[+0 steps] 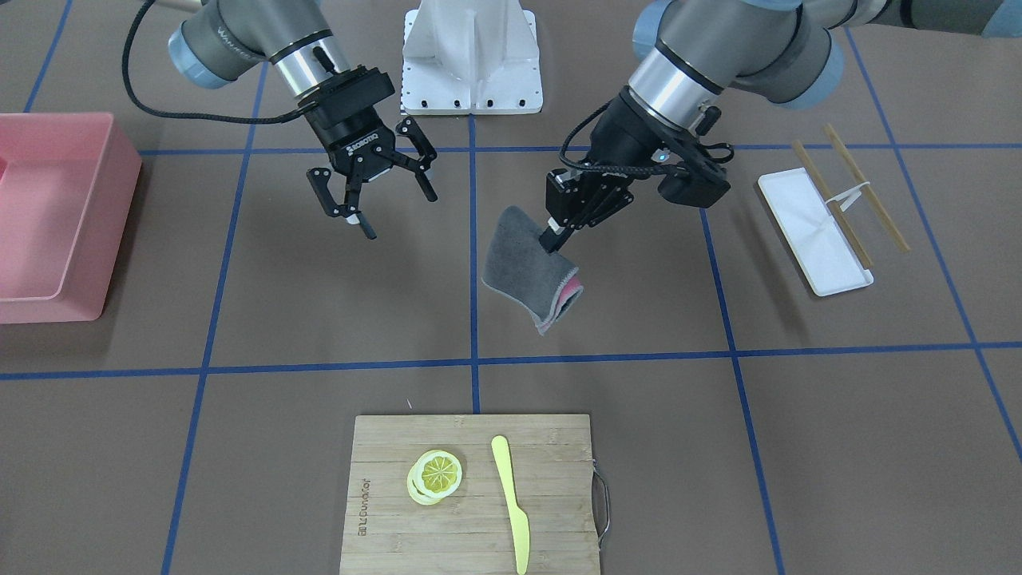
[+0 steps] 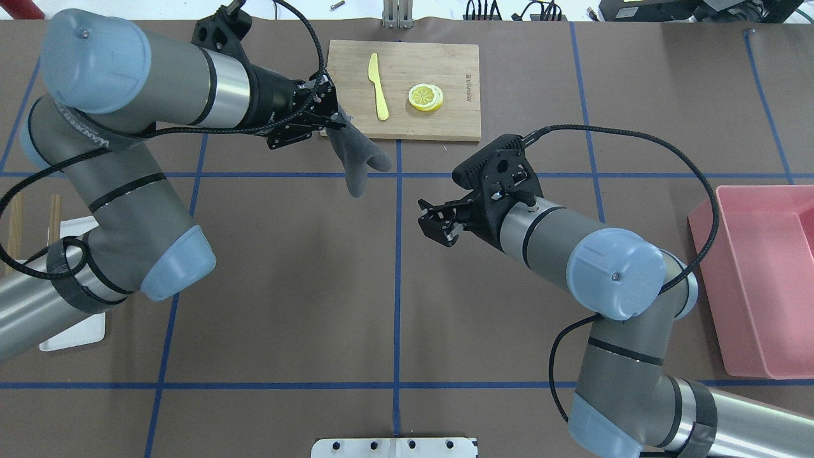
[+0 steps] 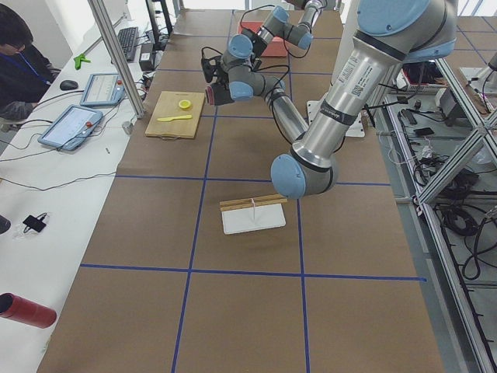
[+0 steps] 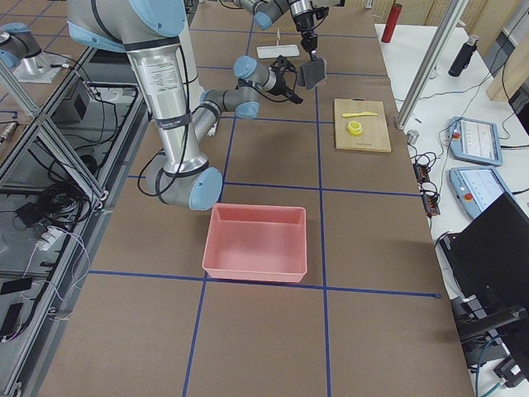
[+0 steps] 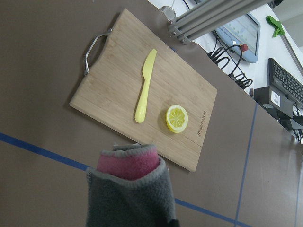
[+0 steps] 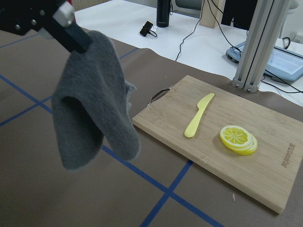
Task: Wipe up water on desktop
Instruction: 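Carry the cloth toward the table center while the right gripper reaches and grasps it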
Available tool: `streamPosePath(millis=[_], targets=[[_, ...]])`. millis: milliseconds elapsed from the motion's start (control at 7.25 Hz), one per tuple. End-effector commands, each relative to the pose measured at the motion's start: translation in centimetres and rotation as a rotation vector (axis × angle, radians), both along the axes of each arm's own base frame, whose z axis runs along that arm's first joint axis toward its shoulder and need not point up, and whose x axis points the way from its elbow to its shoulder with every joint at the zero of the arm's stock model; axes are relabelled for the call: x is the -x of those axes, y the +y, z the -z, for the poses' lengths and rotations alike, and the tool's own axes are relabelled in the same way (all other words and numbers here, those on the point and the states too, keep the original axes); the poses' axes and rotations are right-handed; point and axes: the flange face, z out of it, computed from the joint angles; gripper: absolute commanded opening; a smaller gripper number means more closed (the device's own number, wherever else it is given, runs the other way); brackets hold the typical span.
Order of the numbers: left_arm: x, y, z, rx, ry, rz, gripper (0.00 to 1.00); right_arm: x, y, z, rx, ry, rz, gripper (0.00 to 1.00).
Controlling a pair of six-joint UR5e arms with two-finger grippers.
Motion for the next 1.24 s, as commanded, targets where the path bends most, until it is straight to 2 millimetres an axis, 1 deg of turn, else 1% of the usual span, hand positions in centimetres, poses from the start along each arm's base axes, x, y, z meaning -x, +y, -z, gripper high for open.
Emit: streamPosePath(millis=[0,138,552,828,1103], targets=[[-3.2,3.5,2.2,-0.01,0.037,-0.017,0.0,1.6,1.6,0.5,-0.028,0.013,-0.015,0.82],[-3.3,4.9,3.1,-0.015,0.062,-0.029,0.0,1.9,1.7,0.3,-0.033,0.022,-0.016,0.72],[-3.2,5.8,3.6,-0.004,0.082,-0.037,0.0,2.2,1.8,0.0,-0.031,0.026,-0.017,0.72],[-3.0,6.5,4.2,-0.013,0.096,-0.045,0.0,2.4,2.1,0.0,-0.035,0.029,-0.034,0.64],[-2.8,7.4,4.7,-0.022,0.112,-0.058,0.0,2.4,2.1,-0.1,-0.036,0.032,-0.033,0.5]])
